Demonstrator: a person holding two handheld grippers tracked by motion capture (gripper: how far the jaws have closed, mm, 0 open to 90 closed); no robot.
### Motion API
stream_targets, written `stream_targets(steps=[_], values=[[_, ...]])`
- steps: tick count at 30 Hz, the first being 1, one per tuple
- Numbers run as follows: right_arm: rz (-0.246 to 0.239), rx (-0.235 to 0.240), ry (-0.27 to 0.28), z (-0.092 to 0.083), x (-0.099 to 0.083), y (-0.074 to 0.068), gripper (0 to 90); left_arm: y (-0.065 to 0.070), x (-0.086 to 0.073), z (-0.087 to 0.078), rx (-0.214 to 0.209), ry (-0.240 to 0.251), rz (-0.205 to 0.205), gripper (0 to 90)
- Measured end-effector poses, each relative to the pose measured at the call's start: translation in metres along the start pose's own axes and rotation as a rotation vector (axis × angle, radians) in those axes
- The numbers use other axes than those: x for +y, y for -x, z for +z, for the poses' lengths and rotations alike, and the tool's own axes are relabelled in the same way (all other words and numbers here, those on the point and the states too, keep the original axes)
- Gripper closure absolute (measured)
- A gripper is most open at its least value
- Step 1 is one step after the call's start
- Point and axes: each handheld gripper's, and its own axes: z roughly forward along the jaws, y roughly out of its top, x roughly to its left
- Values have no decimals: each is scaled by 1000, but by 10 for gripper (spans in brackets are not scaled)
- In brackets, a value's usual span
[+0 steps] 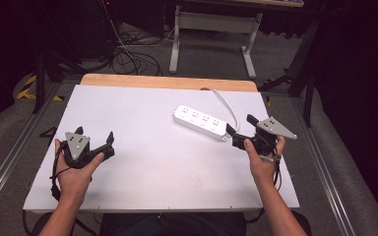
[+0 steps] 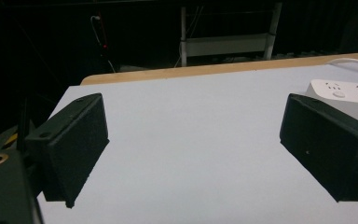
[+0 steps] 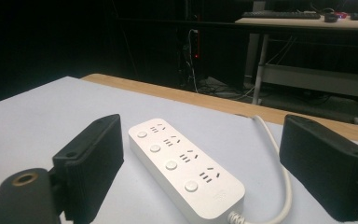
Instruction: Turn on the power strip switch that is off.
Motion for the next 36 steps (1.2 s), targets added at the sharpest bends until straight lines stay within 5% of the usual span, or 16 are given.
stream_targets(steps=[36], values=[[12,-37,-20,-12,-8,5,135,9,4,13,-50,2,14,84]])
